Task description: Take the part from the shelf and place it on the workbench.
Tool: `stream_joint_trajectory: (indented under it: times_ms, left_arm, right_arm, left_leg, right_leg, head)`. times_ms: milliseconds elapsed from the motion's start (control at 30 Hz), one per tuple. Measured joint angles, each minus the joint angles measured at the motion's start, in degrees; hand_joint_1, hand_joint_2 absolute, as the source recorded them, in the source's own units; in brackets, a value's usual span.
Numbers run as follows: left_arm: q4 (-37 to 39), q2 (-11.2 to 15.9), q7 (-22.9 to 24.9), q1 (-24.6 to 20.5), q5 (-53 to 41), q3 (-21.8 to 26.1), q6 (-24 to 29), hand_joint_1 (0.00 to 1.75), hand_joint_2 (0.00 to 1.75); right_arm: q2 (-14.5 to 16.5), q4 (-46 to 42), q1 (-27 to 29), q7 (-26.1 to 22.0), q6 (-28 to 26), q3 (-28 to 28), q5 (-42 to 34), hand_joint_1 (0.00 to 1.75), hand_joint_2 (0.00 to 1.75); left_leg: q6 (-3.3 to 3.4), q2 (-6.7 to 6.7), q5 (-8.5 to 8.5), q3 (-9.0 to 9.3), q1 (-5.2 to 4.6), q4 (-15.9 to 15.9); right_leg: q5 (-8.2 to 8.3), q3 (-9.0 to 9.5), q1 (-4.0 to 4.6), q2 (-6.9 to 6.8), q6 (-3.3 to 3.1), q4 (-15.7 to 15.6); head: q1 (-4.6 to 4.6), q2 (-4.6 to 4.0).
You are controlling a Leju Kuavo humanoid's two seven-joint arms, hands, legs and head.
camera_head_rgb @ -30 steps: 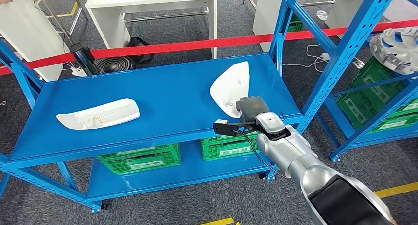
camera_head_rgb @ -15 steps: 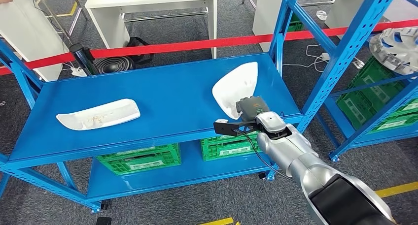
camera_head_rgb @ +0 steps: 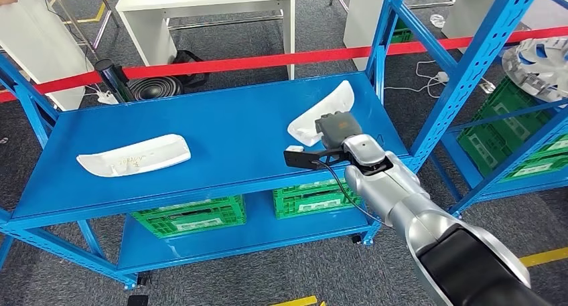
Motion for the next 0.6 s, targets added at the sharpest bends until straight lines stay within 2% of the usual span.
stream_joint_trajectory:
  times_ms: [333,600]
  left_arm:
    - [0.1,-0.9,2.8,-0.1,-1.0,-0.1,0.3,0.00,1.75]
    - [0.1,-1.2,3.6,-0.3,-1.2,-0.5,0.3,0.00,1.75]
  right_arm:
    - [4.4,-2.0,-7.0,1.2,-6.6,1.1,2.1,1.75,1.75]
    - [7.2,-3.9,-8.5,3.0,-14.4,1.5,4.3,1.75,1.75]
  left_leg:
    - [0.00,0.01,0.00,0.00,0.00,0.0]
    - [0.00,0.00,0.00,0.00,0.00,0.0]
  right_leg:
    - [0.00,-0.02,0.01,0.02,-0.01,0.0]
    - [0.00,-0.01,0.01,0.01,0.00,0.0]
  head:
    - [0.00,0.00]
    - [-0.01,0.00]
